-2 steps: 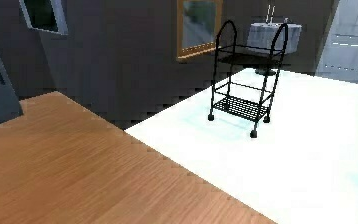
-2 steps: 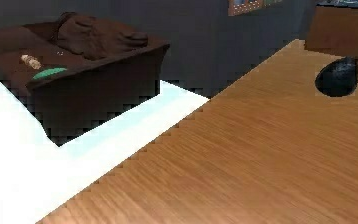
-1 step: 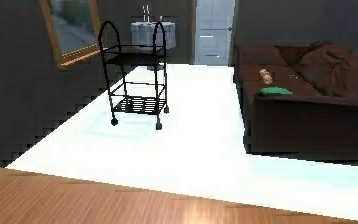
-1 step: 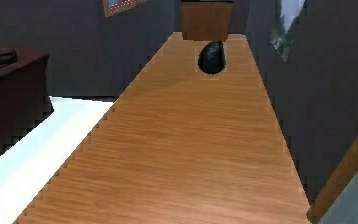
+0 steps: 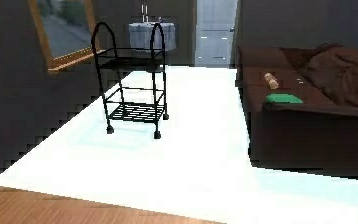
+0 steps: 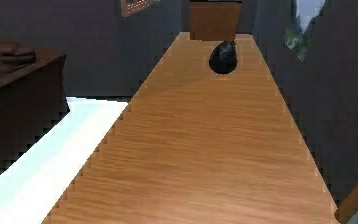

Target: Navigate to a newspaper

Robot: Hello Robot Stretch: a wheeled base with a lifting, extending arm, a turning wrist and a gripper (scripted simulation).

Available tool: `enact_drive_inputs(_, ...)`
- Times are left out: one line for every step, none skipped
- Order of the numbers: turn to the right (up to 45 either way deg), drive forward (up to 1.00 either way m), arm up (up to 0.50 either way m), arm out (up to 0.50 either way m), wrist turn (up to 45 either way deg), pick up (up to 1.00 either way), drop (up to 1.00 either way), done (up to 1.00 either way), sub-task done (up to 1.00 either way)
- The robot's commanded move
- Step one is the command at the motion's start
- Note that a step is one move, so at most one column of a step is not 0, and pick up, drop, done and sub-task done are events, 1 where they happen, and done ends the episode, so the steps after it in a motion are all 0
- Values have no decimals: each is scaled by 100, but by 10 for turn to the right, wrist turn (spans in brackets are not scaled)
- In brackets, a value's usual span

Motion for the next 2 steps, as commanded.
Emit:
enact_drive_inputs(90, 0, 0, 0, 0, 0, 0, 0, 0)
enact_drive_inputs(0, 100, 0, 0, 0, 0, 0, 0, 0)
